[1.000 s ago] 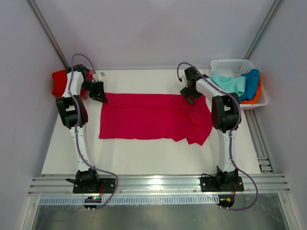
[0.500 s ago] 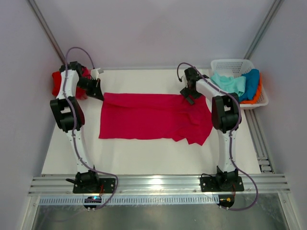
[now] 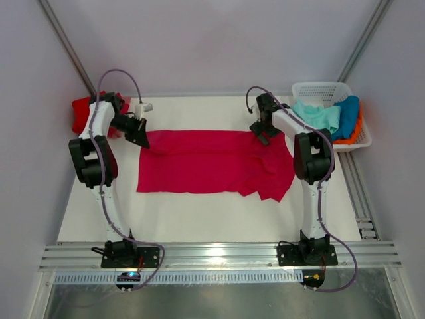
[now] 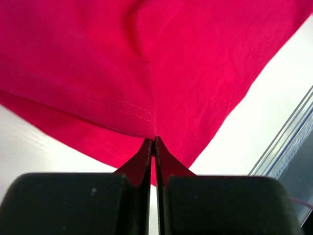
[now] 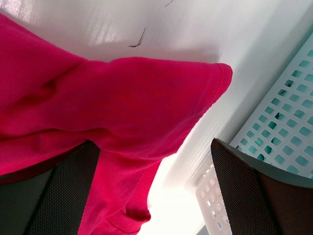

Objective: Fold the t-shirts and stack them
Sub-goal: Fold the tshirt

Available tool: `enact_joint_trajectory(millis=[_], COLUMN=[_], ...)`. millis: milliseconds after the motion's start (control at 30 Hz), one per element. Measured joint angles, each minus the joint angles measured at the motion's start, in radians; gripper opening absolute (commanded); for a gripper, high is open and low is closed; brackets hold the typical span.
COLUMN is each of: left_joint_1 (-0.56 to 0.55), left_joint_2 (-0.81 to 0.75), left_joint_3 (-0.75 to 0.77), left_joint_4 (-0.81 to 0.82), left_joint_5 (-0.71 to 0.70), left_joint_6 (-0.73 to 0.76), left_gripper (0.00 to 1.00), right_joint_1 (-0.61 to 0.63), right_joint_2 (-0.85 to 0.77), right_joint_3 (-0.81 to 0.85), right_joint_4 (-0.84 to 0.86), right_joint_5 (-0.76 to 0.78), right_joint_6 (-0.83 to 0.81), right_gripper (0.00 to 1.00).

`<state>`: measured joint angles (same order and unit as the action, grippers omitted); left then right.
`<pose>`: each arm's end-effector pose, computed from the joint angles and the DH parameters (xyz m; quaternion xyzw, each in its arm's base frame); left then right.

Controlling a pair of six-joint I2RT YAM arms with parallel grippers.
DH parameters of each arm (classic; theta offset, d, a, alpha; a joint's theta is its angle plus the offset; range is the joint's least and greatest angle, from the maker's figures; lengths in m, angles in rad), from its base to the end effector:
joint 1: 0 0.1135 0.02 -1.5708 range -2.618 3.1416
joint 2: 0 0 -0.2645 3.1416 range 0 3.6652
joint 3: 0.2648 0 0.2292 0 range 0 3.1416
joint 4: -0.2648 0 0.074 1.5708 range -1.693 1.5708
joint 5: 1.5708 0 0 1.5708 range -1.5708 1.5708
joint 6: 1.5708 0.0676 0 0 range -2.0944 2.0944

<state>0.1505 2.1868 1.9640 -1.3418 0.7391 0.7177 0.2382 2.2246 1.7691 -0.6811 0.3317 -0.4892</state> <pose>0.4049 0.0153 0.2150 0.2620 0.8949 -0.3265 0.1545 0.4560 0.0881 0.1549 -0.3094 0.9128 -0.1865 0.1906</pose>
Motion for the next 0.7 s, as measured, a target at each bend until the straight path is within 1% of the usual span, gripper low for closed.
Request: enact_joint_trajectory(millis=[100, 200, 500, 567, 600, 633, 667, 700], left_joint_1=[-0.038, -0.068, -0.076, -0.076, -0.076, -0.076, -0.076, -0.076], left_joint_2=[-0.018, -0.031, -0.043, -0.043, -0.043, -0.043, -0.043, -0.043], left_joint_3=[-0.051, -0.065, -0.072, -0.072, -0.072, -0.072, -0.072, -0.072], left_joint_4=[-0.003, -0.003, -0.002, -0.002, -0.002, -0.001, -0.002, -0.002], left_joint_5=[-0.044, -0.1, -0.271, -0.306, -0.322, -0.34, -0.353, -0.371], left_joint_6=[0.048, 0.097, 0.185, 0.196, 0.204, 0.213, 0.21, 0.211], left_gripper=[0.0, 0.0, 0.0, 0.16, 0.6, 0.83, 0.99, 0.99], right_joint_1=[0.0, 0.0, 0.002, 0.003, 0.003, 0.004, 0.004, 0.004], right_joint_2=[-0.003, -0.01, -0.027, -0.033, -0.036, -0.038, -0.039, -0.039], right_joint_3=[-0.005, -0.015, -0.04, -0.049, -0.053, -0.055, -0.058, -0.059], right_joint_4=[0.0, -0.001, -0.005, -0.005, -0.006, -0.008, -0.008, -0.008], right_joint_5=[-0.003, -0.004, -0.005, -0.005, -0.005, -0.005, -0.004, -0.004], right_joint_6=[0.0, -0.001, -0.003, -0.005, -0.005, -0.005, -0.006, -0.006], right_gripper=[0.99, 0.99, 0.99, 1.0, 0.99, 0.99, 0.99, 0.99])
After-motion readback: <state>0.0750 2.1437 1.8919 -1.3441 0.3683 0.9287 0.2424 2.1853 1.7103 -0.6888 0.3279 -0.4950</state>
